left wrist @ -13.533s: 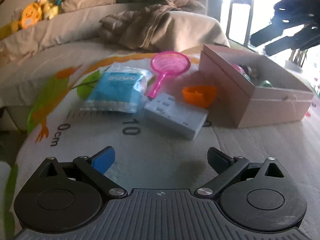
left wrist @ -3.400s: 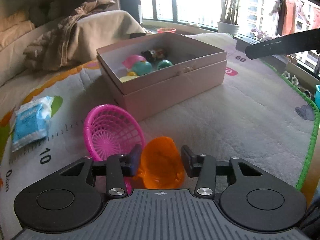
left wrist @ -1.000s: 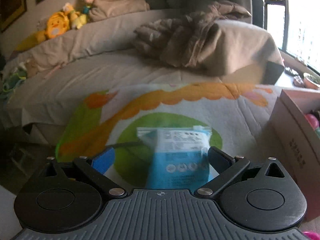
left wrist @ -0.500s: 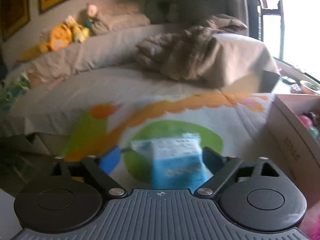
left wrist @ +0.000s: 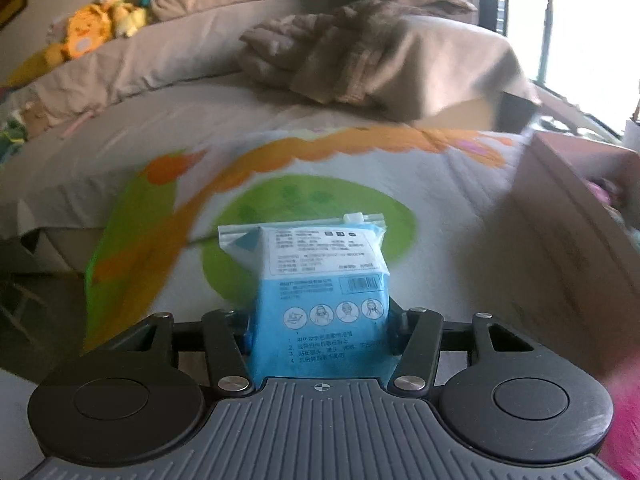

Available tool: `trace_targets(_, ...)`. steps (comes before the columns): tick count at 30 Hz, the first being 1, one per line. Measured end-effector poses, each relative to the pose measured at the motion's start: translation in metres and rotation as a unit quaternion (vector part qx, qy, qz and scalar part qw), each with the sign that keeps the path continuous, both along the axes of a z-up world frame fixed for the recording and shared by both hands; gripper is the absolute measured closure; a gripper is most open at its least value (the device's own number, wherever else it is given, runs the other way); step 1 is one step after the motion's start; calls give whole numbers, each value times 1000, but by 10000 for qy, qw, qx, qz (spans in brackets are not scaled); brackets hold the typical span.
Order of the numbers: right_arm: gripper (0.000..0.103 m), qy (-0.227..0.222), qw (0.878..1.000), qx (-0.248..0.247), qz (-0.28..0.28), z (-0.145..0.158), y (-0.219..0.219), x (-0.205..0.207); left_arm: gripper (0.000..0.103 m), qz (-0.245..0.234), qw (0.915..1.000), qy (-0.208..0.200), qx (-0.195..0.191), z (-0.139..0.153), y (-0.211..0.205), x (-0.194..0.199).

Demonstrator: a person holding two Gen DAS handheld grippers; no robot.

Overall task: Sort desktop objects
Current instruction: 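Grasp the pink net scoop with the right gripper while the left grasps the blue packet, then lift the pink net scoop with the right gripper while the left lifts the blue packet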

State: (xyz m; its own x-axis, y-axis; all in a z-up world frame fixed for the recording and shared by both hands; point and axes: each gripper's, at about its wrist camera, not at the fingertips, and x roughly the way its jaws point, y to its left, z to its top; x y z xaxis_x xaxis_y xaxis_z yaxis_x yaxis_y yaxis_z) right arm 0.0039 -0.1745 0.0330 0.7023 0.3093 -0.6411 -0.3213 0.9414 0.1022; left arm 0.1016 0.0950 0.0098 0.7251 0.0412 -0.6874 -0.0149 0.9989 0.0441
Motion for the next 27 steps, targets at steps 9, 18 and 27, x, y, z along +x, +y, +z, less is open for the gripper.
trace_targets(9, 73, 638, 9965, 533, -54, -17, -2, 28, 43, -1119, 9923, 154, -502, 0, -49, -93)
trace_targets(18, 90, 703, 9961, 324, -431, -24, -24, 23, 35, -1891, 9748, 395, -1115, 1, -99, -119)
trace_targets(27, 76, -95, 9886, -613, -1370, -12, -68, 1, 15, -2331, 9693, 159, -762, 0, -136, -131)
